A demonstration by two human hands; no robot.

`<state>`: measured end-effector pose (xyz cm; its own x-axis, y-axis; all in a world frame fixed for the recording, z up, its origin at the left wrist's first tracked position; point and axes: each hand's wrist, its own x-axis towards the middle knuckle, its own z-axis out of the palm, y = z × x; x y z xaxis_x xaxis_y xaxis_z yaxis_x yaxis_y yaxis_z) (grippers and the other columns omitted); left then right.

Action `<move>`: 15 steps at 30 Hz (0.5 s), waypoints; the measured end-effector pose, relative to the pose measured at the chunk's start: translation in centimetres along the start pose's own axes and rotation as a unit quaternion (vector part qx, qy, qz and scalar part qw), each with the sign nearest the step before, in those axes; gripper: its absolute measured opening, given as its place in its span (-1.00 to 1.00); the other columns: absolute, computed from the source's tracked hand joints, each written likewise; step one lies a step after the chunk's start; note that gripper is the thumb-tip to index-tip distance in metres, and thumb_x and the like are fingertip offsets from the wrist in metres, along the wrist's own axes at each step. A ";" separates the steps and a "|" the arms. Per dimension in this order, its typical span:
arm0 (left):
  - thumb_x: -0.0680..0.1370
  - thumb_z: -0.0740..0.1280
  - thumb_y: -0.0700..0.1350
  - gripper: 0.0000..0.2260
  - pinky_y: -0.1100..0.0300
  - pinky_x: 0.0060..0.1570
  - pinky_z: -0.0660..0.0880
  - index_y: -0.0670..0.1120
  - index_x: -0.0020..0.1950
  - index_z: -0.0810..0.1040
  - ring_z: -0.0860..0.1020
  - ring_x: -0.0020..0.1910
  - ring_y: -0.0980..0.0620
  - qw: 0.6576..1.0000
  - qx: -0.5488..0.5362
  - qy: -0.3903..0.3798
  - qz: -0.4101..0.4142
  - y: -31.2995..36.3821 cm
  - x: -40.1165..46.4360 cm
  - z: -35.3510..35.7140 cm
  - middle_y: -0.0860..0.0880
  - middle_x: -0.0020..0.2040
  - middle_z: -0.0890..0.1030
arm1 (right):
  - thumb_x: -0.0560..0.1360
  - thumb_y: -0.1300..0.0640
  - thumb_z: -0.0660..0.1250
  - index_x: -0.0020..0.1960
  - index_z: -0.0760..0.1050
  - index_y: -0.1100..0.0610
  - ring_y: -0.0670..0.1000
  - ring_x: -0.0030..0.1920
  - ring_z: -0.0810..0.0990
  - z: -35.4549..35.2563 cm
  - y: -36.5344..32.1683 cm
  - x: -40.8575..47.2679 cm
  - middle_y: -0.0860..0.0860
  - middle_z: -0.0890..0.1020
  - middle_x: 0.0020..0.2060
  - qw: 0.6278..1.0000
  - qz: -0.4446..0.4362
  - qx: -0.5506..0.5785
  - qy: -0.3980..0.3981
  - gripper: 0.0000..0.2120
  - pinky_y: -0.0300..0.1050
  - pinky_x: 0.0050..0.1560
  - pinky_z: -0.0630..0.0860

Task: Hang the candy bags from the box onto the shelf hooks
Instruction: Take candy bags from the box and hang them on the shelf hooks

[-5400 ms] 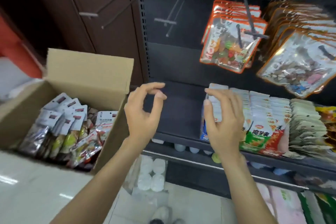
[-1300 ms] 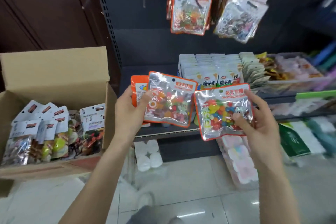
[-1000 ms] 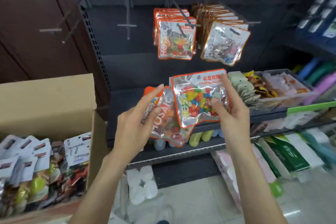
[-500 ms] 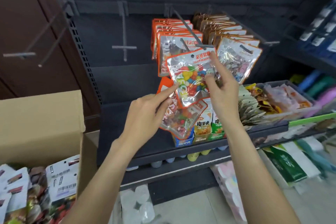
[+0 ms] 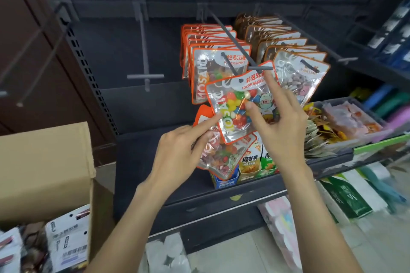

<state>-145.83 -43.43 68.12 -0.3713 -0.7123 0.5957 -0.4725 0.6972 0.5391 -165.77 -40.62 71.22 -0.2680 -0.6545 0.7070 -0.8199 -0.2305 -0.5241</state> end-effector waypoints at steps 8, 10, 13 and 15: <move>0.59 0.22 0.01 -0.61 0.16 -0.33 0.44 0.17 0.42 0.30 0.42 -0.38 0.08 1.000 0.025 0.005 0.002 0.7 -0.4 0.0 0.03 -0.36 0.54 | 0.50 0.03 0.41 0.42 0.41 0.05 -0.43 0.27 0.34 -0.5 0.3 0.5 -0.31 0.43 0.24 0.994 0.024 0.103 -0.014 -0.49 -0.50 0.22 0.28; 0.59 0.23 0.02 -0.60 0.21 -0.30 0.45 0.17 0.43 0.31 0.48 -0.36 0.11 1.000 0.019 -0.002 0.000 0.8 -0.5 -0.3 -0.03 -0.28 0.62 | 0.51 0.01 0.40 0.42 0.41 0.04 -0.44 0.27 0.33 -0.2 0.3 0.6 -0.36 0.40 0.24 0.993 0.027 0.111 -0.018 -0.50 -0.50 0.23 0.26; 0.58 0.28 -0.02 -0.62 0.42 -0.39 0.27 0.09 0.41 0.41 0.36 -0.44 0.26 0.999 0.038 0.013 -0.018 1.0 -0.3 -0.4 0.02 -0.37 0.56 | 0.52 -0.04 0.36 0.42 0.41 0.04 -0.35 0.14 0.40 0.9 0.0 1.2 -0.21 0.51 0.19 0.996 0.031 0.077 -0.020 -0.51 -0.56 0.07 0.24; 0.57 0.32 -0.08 -0.62 0.45 -0.43 0.22 0.03 0.40 0.44 0.33 -0.48 0.27 0.997 0.048 0.026 -0.048 0.9 0.0 -0.4 0.13 -0.51 0.31 | 0.53 -0.08 0.31 0.41 0.41 0.07 -0.09 0.01 0.50 2.1 0.0 2.3 0.04 0.60 0.08 1.000 0.014 0.015 -0.015 -0.51 -0.35 -0.13 0.30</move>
<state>-145.97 -42.74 68.84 -0.2800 -0.7683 0.5756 -0.5793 0.6133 0.5368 -165.29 -43.65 71.87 -0.2747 -0.6814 0.6784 -0.7969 -0.2335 -0.5572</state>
